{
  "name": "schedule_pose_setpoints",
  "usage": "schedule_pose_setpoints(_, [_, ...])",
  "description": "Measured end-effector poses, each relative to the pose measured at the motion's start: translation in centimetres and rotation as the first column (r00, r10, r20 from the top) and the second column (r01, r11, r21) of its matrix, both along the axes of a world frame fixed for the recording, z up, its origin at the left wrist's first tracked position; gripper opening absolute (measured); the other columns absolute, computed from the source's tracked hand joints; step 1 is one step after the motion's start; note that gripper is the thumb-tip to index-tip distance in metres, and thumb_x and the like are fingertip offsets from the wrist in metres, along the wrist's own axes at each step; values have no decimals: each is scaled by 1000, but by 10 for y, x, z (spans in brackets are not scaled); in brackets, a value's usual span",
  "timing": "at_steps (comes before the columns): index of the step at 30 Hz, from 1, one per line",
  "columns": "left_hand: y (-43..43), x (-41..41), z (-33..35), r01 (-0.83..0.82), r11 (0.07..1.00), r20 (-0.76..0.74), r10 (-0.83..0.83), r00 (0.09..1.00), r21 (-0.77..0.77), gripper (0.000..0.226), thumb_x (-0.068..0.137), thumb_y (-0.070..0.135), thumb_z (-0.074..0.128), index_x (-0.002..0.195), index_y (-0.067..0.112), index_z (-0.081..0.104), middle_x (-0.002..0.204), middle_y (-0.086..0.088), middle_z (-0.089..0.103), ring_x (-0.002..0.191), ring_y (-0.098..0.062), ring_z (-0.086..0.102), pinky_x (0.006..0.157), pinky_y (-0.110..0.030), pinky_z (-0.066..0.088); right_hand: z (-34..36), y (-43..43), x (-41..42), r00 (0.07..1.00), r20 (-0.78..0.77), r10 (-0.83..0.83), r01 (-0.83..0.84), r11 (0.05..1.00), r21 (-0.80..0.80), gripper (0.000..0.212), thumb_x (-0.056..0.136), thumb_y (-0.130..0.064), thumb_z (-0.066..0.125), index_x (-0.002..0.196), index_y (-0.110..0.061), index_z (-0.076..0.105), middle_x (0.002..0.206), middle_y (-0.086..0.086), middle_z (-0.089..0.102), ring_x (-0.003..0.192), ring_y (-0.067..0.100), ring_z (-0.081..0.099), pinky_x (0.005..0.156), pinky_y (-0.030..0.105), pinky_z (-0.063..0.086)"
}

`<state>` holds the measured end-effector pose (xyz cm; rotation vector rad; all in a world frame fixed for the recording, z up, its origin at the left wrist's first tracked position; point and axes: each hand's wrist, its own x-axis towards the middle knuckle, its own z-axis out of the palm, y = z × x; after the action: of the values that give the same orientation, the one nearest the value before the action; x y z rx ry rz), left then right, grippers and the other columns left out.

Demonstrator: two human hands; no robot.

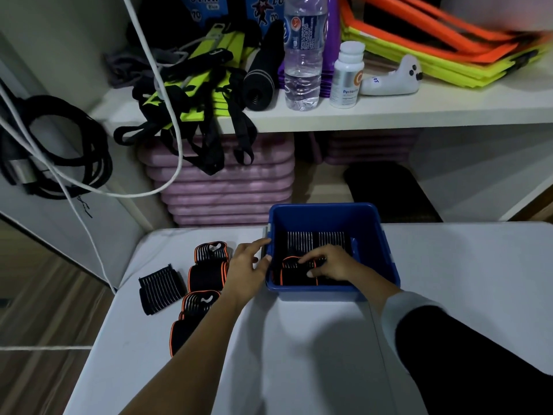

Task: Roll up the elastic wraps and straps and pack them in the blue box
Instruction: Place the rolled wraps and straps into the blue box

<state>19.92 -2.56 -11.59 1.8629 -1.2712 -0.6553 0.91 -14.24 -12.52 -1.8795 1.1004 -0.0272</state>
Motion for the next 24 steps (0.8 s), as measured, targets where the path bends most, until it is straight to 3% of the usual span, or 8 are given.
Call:
schedule_pose_setpoints(4, [12, 8, 8, -42, 997, -16, 41, 999, -59, 31, 90, 15, 57, 118, 28, 61, 111, 1, 54, 87, -8, 61, 72, -2, 41, 20, 7, 3, 996, 1, -86, 86, 994, -72, 26, 74, -15, 77, 97, -24, 69, 107, 5, 62, 103, 17, 57, 94, 29, 44])
schedule_pose_setpoints(6, [23, 18, 10, -70, 994, -12, 69, 998, -90, 29, 90, 11, 57, 113, 27, 64, 105, 1, 59, 81, -2, 59, 71, -1, 41, 33, 15, 11, 984, 74, -163, 173, 971, -162, 23, 76, -15, 76, 95, -22, 67, 101, 5, 62, 94, 17, 60, 90, 30, 47])
schedule_pose_setpoints(10, [57, 47, 7, -200, 976, -57, 195, 979, -90, 24, 87, 9, 58, 102, 25, 68, 97, 4, 65, 80, -9, 63, 80, -26, 53, 56, 52, 49, 941, 277, -195, 263, 937, -232, 23, 80, -13, 72, 101, -17, 65, 94, 2, 61, 78, 15, 59, 77, 27, 49])
schedule_pose_setpoints(13, [92, 70, -3, -320, 946, 74, 323, 944, -44, 26, 84, 10, 62, 106, 22, 67, 105, -2, 60, 89, -14, 58, 84, -21, 43, 51, 92, 87, 928, 345, -140, 208, 963, -170, 20, 81, -11, 69, 100, -14, 66, 83, -2, 58, 67, 8, 55, 76, 27, 50])
schedule_pose_setpoints(15, [114, 85, -17, -351, 936, 103, 351, 931, -16, 31, 81, 11, 66, 109, 25, 66, 109, -3, 56, 100, -23, 56, 91, -30, 45, 33, 118, 109, 939, 326, -106, 150, 982, -113, 21, 80, -13, 70, 100, -16, 64, 78, -9, 54, 62, 4, 52, 74, 32, 52])
schedule_pose_setpoints(17, [134, 94, -28, -350, 936, 43, 348, 936, 41, 43, 79, 10, 69, 119, 25, 60, 116, -3, 53, 108, -24, 54, 95, -42, 46, 8, 141, 124, 961, 264, -82, 93, 995, -28, 30, 78, -22, 72, 105, -21, 59, 82, -12, 53, 69, 7, 55, 77, 35, 52])
schedule_pose_setpoints(20, [159, 99, -39, -262, 958, -14, 265, 964, 121, 61, 79, 5, 68, 134, 24, 48, 124, -4, 52, 112, -17, 48, 98, -36, 41, -27, 168, 135, 981, 185, -49, 51, 999, -6, 53, 67, -43, 72, 114, -40, 47, 106, -6, 57, 97, 18, 59, 89, 39, 50])
schedule_pose_setpoints(24, [171, 102, -49, -120, 973, -54, 133, 990, 197, 67, 73, 15, 63, 133, 35, 41, 122, 0, 58, 106, -20, 56, 94, -33, 46, -56, 188, 137, 975, 221, 7, -6, 1000, -5, 70, 69, -37, 75, 131, -43, 44, 129, -5, 52, 119, 15, 48, 101, 34, 43])
